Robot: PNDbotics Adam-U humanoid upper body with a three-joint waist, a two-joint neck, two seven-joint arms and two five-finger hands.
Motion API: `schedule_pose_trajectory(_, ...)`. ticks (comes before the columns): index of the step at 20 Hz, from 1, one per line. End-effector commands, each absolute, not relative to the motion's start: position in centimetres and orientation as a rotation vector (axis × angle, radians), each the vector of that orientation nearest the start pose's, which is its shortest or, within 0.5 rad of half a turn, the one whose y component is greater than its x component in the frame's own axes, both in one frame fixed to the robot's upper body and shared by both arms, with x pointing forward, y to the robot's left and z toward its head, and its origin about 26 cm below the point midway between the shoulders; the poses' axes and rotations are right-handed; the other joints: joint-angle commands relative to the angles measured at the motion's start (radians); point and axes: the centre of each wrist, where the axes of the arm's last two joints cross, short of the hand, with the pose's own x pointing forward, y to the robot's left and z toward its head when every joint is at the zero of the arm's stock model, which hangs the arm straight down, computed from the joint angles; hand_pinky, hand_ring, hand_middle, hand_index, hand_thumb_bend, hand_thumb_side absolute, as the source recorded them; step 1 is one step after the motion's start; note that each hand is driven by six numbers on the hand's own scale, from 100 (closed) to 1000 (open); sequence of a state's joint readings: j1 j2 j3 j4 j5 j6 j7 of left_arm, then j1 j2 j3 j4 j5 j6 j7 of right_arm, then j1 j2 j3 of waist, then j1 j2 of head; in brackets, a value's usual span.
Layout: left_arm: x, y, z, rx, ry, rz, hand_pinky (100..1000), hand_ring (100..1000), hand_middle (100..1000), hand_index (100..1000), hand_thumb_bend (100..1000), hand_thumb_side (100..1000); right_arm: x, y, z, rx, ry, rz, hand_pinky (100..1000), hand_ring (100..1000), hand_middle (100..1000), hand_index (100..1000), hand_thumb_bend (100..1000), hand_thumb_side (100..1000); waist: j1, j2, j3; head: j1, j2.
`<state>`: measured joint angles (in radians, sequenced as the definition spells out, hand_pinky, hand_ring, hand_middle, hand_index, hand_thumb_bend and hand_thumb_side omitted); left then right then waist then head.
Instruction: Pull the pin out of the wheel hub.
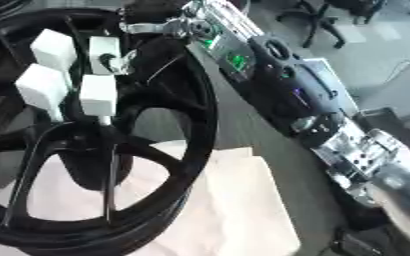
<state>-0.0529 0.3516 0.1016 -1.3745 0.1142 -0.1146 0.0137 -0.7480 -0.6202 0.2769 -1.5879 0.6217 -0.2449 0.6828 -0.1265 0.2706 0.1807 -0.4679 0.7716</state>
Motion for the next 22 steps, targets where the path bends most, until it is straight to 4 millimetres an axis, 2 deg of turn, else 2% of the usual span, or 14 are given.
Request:
schedule_pose_trajectory(1,28.34,37.74,-0.35,0.312,-1.579,-0.100,890,956,951,810,126,1000,38.74,-24.89,26.48,-0.724,-1.592,1.919,633,723,738,903,100,998,0.007,-0.007,0.003,-0.007,-0.002)
schedule_pose_trajectory(5,28.43,37.71,-0.28,0.312,-1.582,-0.101,890,956,951,810,125,1000,38.66,-24.72,26.62,-0.702,-1.628,1.893,621,701,708,882,100,911,0.007,-0.004,0.008,-0.010,-0.002)
schedule_pose_trajectory(18,28.56,37.63,-0.24,0.312,-1.581,-0.106,891,956,950,810,124,1000,38.50,-24.52,26.69,-0.634,-1.663,1.871,603,653,660,858,100,845,0.004,0.005,0.015,-0.014,-0.002)
schedule_pose_trajectory(22,28.58,37.59,-0.26,0.312,-1.579,-0.108,891,956,950,810,124,1000,38.53,-24.51,26.63,-0.631,-1.670,1.856,590,633,637,846,100,790,0.002,0.008,0.015,-0.014,-0.002)
